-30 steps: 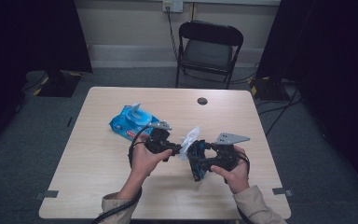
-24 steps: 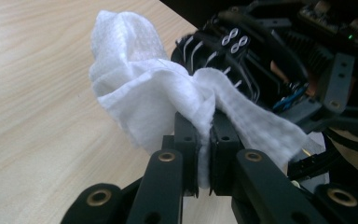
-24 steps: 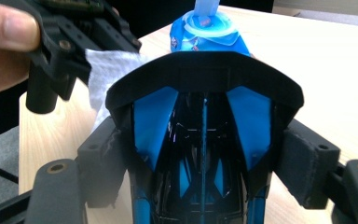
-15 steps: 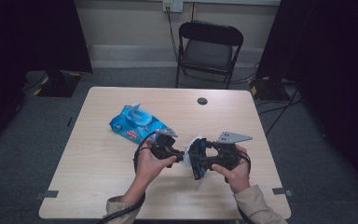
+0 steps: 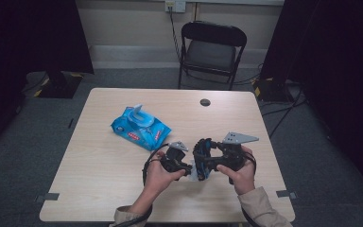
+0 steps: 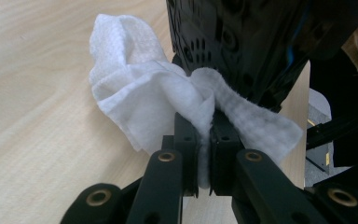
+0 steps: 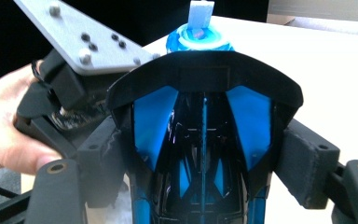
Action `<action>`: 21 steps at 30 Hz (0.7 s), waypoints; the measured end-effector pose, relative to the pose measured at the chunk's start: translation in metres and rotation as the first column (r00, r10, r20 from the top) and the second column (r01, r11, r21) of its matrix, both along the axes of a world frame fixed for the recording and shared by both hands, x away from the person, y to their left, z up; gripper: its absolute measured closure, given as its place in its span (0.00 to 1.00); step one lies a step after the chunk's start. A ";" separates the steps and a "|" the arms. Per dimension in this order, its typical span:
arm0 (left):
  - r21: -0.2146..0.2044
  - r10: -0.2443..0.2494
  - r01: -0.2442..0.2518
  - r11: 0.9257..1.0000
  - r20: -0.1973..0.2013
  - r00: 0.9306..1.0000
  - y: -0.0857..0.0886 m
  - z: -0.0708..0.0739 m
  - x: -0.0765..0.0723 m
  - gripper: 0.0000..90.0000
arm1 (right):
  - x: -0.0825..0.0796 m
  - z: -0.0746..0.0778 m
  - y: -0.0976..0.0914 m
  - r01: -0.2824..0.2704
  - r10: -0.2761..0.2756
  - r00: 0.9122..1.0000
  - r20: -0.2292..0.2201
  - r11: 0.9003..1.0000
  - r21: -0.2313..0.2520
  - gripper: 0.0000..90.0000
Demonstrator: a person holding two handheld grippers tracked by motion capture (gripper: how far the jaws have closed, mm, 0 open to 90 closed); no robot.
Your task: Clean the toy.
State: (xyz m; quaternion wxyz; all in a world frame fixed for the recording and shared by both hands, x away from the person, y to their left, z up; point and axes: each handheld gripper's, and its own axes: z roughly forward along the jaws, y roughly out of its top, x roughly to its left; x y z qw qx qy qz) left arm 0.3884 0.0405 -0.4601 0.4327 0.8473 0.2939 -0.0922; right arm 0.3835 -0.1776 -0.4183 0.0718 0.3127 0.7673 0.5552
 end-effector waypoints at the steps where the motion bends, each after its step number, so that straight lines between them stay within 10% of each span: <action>1: -0.001 -0.005 0.005 1.000 -0.004 1.000 -0.001 -0.002 0.000 0.94 | 0.000 0.000 0.000 0.002 -0.002 1.000 0.001 1.000 0.001 0.28; 21: 0.055 0.034 -0.034 0.998 0.005 0.999 0.024 -0.006 0.003 0.93 | 0.002 0.001 -0.020 0.043 -0.043 0.999 -0.003 0.999 0.006 0.28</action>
